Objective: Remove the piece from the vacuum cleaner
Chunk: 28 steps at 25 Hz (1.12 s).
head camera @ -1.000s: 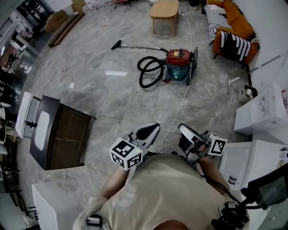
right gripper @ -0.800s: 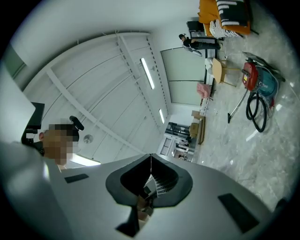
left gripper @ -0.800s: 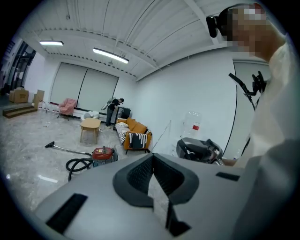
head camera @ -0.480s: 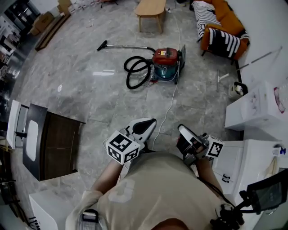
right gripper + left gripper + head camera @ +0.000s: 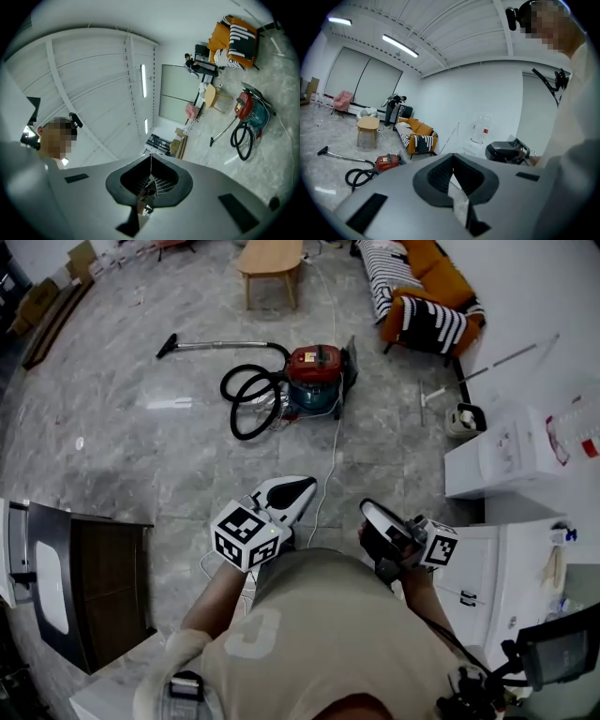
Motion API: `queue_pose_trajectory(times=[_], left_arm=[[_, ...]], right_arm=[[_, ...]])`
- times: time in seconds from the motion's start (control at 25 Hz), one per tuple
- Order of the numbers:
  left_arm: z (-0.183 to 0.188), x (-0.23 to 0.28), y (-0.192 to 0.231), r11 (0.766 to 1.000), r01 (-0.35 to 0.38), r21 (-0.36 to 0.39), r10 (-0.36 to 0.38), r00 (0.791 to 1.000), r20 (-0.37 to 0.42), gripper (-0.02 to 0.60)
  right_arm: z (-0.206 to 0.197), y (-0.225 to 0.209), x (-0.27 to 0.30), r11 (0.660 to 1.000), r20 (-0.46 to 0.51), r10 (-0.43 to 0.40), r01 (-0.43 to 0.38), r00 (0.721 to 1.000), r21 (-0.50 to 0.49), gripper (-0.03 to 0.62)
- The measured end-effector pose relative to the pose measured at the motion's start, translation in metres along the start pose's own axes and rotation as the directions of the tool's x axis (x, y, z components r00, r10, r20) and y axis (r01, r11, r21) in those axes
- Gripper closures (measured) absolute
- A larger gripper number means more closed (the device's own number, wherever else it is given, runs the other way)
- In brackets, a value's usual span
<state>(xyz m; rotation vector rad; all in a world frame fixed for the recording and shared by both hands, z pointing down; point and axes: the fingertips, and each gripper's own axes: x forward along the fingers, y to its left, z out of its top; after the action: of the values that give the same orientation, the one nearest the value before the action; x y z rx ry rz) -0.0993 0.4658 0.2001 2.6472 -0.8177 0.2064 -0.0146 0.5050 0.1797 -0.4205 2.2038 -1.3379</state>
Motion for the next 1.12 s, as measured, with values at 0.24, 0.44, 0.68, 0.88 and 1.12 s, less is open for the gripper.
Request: queue_pose_trajectory(times=[0.24, 0.44, 0.68, 0.88, 1.12], left_arm=[[0.011, -0.024, 0.075, 0.999, 0.033, -0.030, -0.032, 0.999, 0.034, 0.580], [0.019, -0.041, 0.104, 0.999, 0.028, -0.035, -0.026, 0.998, 0.056, 0.580], [0.018, -0.057, 0.128, 0.999, 0.006, -0.054, -0.002, 0.998, 0.066, 0.580], [0.018, -0.052, 0.143, 0.997, -0.028, -0.067, 0.031, 0.998, 0.047, 0.580], [0.024, -0.014, 0.144, 0.997, -0.062, -0.048, 0.062, 0.998, -0.002, 0.580]], right_arm=[[-0.001, -0.020, 0.072, 0.997, -0.001, -0.053, 0.053, 0.999, -0.056, 0.591], [-0.005, -0.027, 0.111, 0.998, -0.036, -0.047, 0.046, 0.998, -0.042, 0.591], [-0.009, -0.040, 0.145, 1.000, -0.084, -0.029, 0.028, 0.996, -0.009, 0.591], [-0.001, -0.051, 0.156, 1.000, -0.105, -0.023, 0.025, 0.994, 0.009, 0.591], [0.031, -0.076, 0.144, 0.996, -0.079, 0.019, -0.012, 0.997, 0.086, 0.591]])
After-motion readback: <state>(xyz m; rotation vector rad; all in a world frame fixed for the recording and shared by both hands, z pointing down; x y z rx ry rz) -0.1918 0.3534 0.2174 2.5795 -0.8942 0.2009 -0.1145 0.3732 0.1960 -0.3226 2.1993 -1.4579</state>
